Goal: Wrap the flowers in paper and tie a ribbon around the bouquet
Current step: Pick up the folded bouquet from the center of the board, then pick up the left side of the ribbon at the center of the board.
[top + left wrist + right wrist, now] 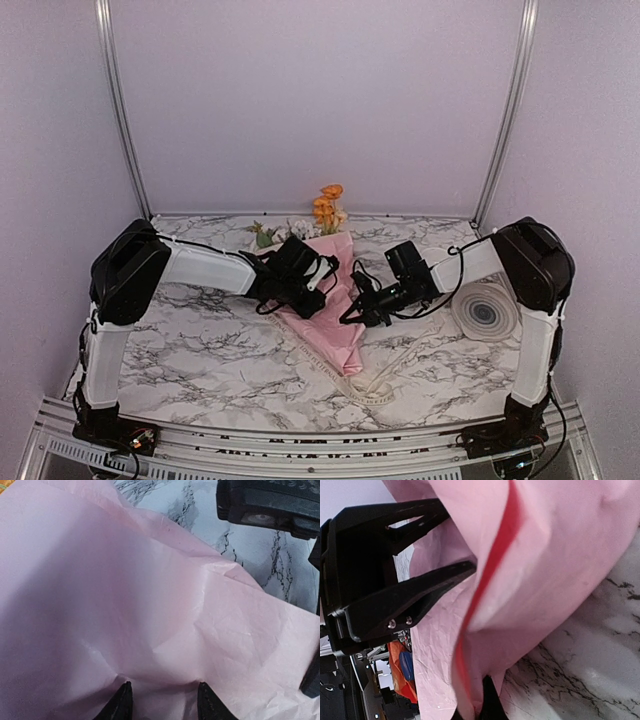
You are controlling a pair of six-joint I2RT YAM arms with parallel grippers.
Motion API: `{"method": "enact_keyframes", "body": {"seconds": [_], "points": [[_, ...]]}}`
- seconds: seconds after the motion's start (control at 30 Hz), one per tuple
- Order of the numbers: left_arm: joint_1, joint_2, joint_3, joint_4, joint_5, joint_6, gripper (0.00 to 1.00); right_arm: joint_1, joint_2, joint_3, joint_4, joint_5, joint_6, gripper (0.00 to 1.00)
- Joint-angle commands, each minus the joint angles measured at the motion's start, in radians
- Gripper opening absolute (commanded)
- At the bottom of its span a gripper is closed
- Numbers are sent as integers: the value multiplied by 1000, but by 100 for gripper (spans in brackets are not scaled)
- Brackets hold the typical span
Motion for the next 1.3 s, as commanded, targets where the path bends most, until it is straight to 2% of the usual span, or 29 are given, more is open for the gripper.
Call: {"method": "enact_keyframes", "body": {"seconds": [0.0,0.1,0.17,0.3,0.5,0.77,0.93,1.13,1.2,1.23,1.27], "points": [[-4,-209,-153,148,36,24,46,15,-6,44,43,-38,20,0],[-33,-363,-285,182,115,84,51,15,-19,65,42,-38,31,0],[-83,-465,-372,182,182,158,51,13,-34,71,31,-30,27,0],[-211,-544,-499,131,299,291,53,4,-36,77,26,-31,30,0],[-329,-425,-425,9,279,352,63,1,-32,132,-4,-29,30,0],[-368,-278,-331,-20,42,432,70,1,-43,180,-98,16,-34,0],[-368,-222,-279,-72,105,455,72,1,-44,176,-105,35,-47,0],[-367,-176,-196,-227,168,513,64,1,-29,183,-90,38,-38,0],[-366,-135,-143,-323,164,520,55,1,-23,195,-89,40,-36,0],[-367,-116,-122,-364,160,523,45,1,-21,198,-92,44,-38,0],[-368,-105,-110,-385,155,522,42,0,-20,201,-93,47,-40,0]]}}
